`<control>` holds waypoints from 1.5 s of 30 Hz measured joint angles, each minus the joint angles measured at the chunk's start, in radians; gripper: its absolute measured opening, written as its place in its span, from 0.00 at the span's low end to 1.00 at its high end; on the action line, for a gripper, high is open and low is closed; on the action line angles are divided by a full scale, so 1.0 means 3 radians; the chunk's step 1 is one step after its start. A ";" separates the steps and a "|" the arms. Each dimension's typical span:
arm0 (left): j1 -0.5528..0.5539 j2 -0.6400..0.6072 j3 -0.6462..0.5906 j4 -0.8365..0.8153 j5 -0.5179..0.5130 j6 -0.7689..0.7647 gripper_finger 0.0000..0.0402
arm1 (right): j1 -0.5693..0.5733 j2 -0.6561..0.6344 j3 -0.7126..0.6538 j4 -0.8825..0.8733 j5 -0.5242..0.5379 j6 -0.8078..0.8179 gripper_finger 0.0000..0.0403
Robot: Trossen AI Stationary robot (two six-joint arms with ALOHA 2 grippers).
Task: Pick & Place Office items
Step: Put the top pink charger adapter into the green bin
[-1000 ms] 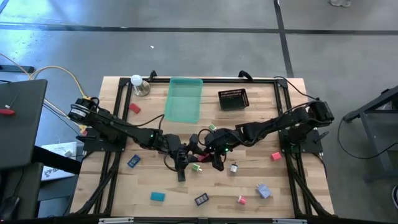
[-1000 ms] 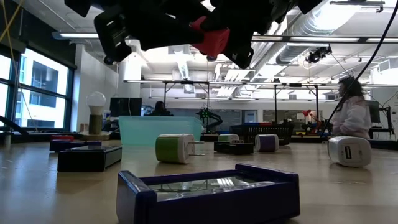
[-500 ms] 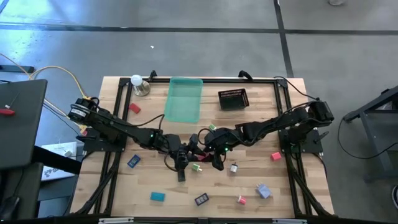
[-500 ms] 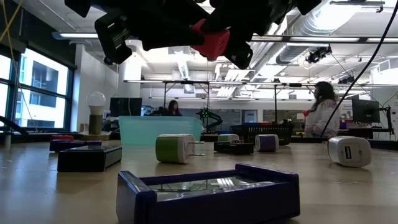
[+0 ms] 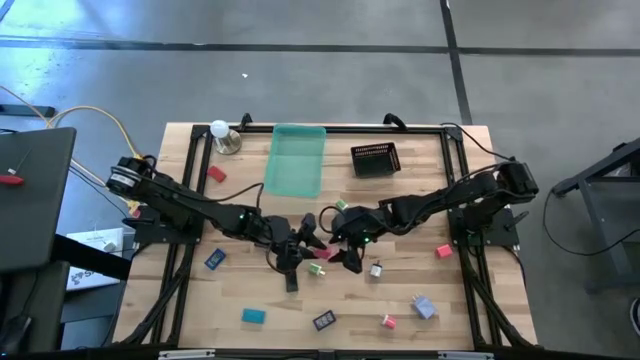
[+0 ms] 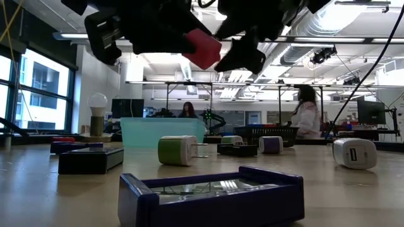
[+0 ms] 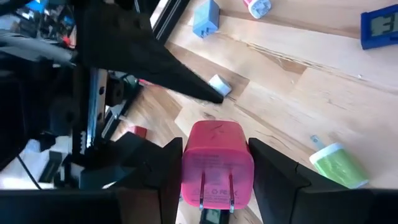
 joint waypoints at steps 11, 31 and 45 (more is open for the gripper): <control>0.0138 -0.0291 0.0388 -0.1234 -0.0656 -0.1037 0.37 | 0.0294 -0.0156 -0.0001 -0.0745 0.0948 0.0357 0.66; 0.2735 -0.0088 0.1108 -0.2724 0.0406 -0.1539 0.38 | 0.0612 -0.0184 -0.0001 -0.0768 0.1311 0.0344 0.66; 0.3117 0.1266 0.2450 -0.3798 0.0413 -0.0860 0.38 | 0.0456 -0.0181 -0.0003 -0.0746 0.1296 0.0194 0.66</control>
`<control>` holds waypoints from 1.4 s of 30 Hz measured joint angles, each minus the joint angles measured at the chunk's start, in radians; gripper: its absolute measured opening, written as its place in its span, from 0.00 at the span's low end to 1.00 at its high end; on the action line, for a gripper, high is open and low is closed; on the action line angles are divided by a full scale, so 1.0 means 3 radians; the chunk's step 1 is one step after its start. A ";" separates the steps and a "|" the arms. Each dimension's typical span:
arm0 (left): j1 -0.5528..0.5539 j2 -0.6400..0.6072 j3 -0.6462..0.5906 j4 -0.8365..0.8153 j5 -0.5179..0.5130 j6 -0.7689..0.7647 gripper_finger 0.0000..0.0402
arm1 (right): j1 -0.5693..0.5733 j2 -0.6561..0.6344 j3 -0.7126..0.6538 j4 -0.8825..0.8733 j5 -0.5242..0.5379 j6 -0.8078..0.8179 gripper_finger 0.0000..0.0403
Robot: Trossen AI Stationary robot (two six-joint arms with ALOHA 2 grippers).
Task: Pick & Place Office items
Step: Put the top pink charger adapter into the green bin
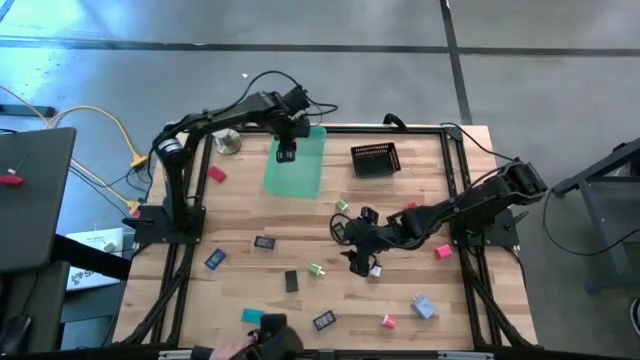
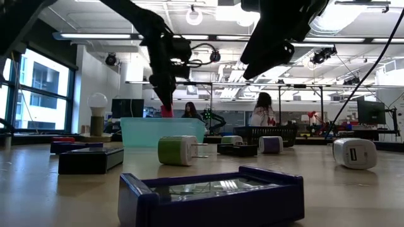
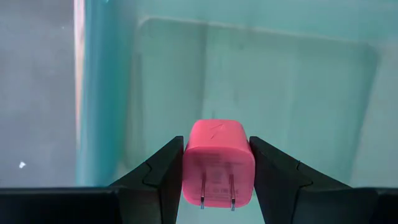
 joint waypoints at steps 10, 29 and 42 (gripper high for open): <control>0.0208 0.0160 0.0021 0.0041 0.0017 0.0175 0.38 | 0.0001 0.0001 0.0000 0.0041 -0.0014 -0.0138 0.66; 0.0285 0.0531 0.0015 0.0091 -0.0064 0.0111 0.41 | 0.0001 0.0003 -0.0001 0.0139 -0.0014 -0.0250 0.66; 0.0285 0.0524 0.0016 0.0097 -0.0277 -0.0065 0.44 | 0.0001 0.0003 -0.0003 0.0138 -0.0015 -0.0253 0.66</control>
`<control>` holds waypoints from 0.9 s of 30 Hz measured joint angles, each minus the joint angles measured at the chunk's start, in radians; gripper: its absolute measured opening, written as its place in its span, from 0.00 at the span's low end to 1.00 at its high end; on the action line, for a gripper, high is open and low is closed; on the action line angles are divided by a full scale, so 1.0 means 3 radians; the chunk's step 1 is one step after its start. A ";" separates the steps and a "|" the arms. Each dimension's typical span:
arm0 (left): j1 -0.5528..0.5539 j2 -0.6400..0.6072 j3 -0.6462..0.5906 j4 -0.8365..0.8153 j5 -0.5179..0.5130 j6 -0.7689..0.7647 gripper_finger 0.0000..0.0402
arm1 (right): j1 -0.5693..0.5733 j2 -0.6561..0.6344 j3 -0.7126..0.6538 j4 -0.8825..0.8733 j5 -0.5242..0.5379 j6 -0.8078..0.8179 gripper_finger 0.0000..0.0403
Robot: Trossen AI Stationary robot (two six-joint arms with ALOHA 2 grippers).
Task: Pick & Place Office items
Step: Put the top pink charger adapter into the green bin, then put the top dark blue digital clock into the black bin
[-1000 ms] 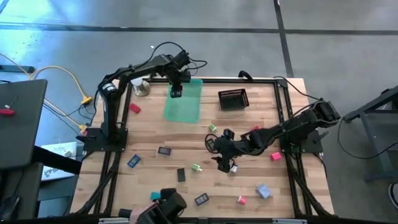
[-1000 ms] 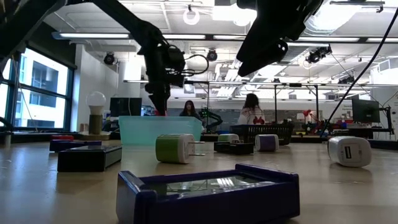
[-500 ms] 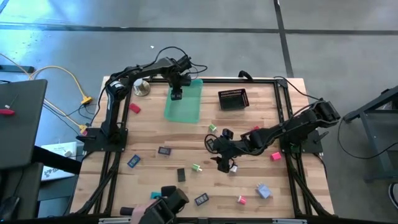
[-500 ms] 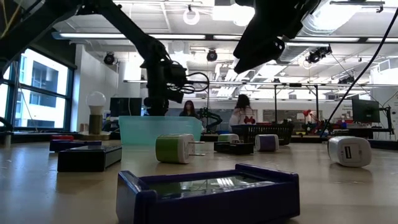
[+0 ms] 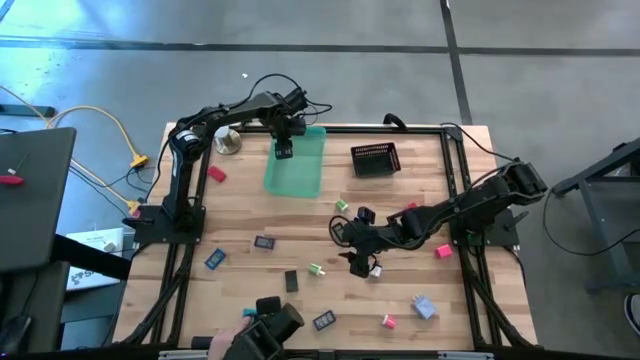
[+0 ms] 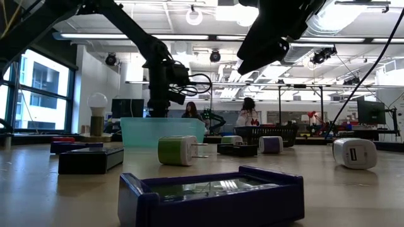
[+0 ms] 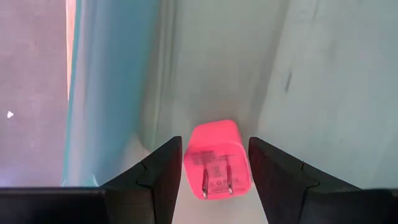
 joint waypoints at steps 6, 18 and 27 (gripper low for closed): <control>-0.0014 -0.0002 0.0000 0.0013 0.0013 -0.0057 0.44 | 0.0000 0.0000 0.0000 -0.0003 -0.0003 0.0000 0.66; -0.0385 -0.0353 0.0000 -0.0088 -0.0484 -0.0179 0.44 | 0.0000 0.0000 0.0000 -0.0004 -0.0003 -0.0003 0.66; -0.0940 -0.0690 0.0001 -0.1039 0.0199 -0.0460 0.44 | 0.0000 0.0000 -0.0001 -0.0129 -0.0017 0.0010 0.66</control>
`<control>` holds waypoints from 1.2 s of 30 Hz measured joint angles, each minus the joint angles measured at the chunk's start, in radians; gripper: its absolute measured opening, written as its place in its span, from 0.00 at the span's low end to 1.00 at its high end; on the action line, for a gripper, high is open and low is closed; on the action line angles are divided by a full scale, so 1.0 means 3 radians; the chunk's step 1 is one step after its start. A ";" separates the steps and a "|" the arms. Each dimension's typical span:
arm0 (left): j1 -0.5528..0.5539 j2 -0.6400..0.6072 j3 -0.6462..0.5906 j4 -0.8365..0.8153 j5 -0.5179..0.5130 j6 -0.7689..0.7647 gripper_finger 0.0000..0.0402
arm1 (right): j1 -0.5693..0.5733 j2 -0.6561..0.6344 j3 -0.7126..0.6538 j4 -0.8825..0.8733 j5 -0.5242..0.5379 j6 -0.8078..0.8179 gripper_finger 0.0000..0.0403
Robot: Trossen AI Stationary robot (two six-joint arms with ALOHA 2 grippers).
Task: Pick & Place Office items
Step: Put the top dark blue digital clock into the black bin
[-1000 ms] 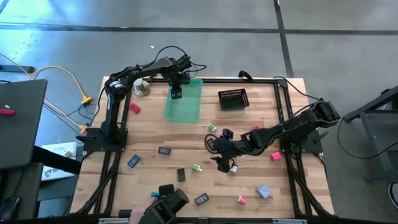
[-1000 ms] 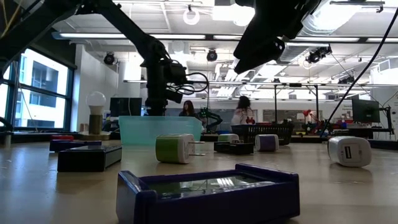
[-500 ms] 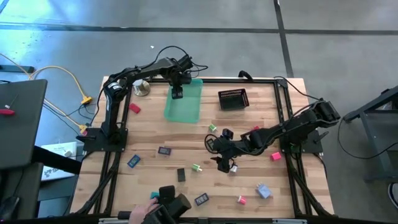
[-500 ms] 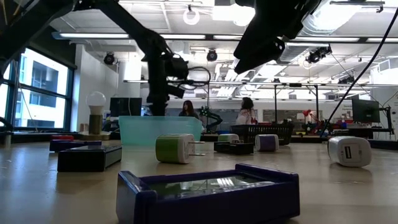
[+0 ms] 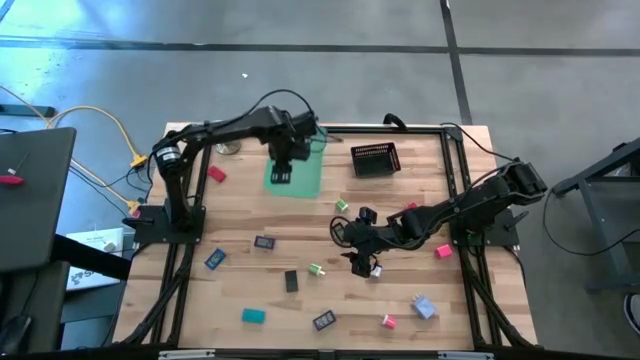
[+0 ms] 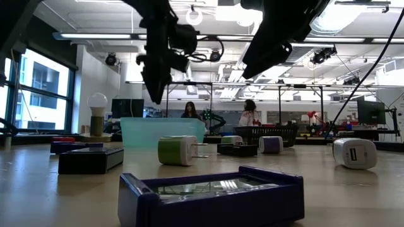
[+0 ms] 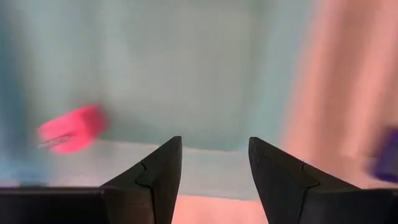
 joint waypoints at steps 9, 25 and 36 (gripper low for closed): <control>-0.0530 0.0031 -0.0002 0.0042 0.0395 -0.1032 0.44 | 0.0000 0.0000 0.0000 0.0004 -0.0006 0.0069 0.66; -0.0993 -0.0019 -0.0012 -0.0615 0.0485 -0.1279 0.44 | 0.0093 0.0000 0.0000 0.0002 -0.0095 -0.0091 0.66; -0.1162 -0.0834 -0.0528 -0.0375 0.0615 -0.1574 0.44 | 0.0178 0.0000 -0.0001 -0.0007 -0.0092 -0.0057 0.66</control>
